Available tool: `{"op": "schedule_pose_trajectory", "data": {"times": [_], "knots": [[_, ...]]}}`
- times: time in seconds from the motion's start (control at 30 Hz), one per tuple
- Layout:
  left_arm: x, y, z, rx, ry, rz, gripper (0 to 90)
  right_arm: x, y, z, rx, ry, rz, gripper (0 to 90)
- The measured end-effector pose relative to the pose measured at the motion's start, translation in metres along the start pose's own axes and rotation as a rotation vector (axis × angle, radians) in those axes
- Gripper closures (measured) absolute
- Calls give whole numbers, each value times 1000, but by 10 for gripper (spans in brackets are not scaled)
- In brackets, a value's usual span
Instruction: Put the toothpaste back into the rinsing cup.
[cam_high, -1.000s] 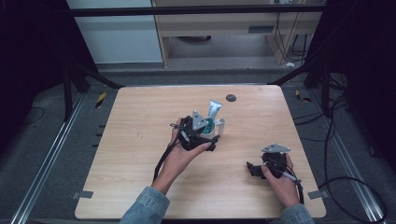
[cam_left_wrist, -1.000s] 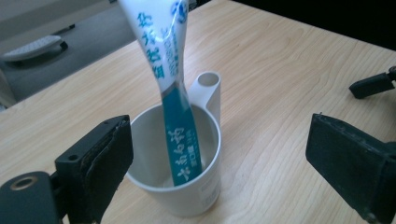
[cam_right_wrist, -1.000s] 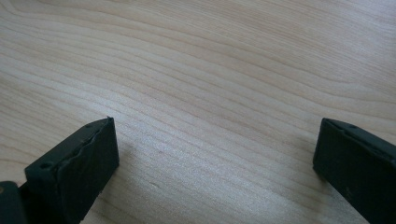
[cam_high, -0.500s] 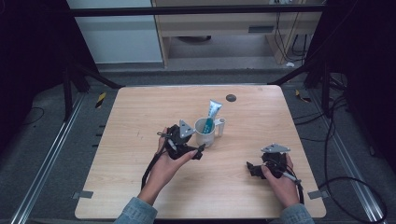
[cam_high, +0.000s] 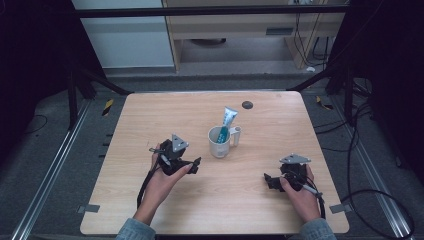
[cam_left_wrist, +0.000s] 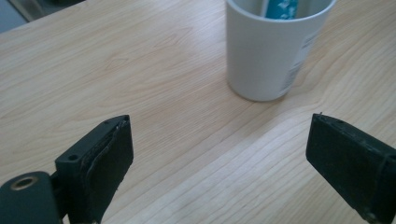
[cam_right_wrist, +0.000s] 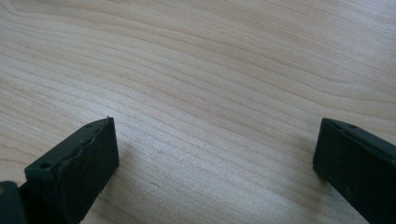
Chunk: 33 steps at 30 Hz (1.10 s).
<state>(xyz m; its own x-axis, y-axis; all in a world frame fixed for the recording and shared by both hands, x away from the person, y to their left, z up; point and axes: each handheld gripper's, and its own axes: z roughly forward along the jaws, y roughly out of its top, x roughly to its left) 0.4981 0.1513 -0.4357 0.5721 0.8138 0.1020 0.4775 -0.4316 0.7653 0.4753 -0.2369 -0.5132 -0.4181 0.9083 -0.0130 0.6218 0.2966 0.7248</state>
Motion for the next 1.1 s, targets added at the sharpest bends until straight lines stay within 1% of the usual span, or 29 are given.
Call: {"op": "schedule_pose_trajectory", "data": {"times": [0.17,0.53,0.63,0.83,1.1], "knots": [[10,-8,-1,20,18,-15,70,0,0,0,0,0,0,4],[24,-25,-1,45,42,-40,69,0,0,0,0,0,0,4],[28,-31,-1,62,43,-46,67,0,0,0,0,0,0,4],[38,-44,-1,74,49,-64,56,0,0,0,-1,0,-1,4],[51,-58,-1,96,68,-93,53,0,0,0,-1,0,-1,5]]}}
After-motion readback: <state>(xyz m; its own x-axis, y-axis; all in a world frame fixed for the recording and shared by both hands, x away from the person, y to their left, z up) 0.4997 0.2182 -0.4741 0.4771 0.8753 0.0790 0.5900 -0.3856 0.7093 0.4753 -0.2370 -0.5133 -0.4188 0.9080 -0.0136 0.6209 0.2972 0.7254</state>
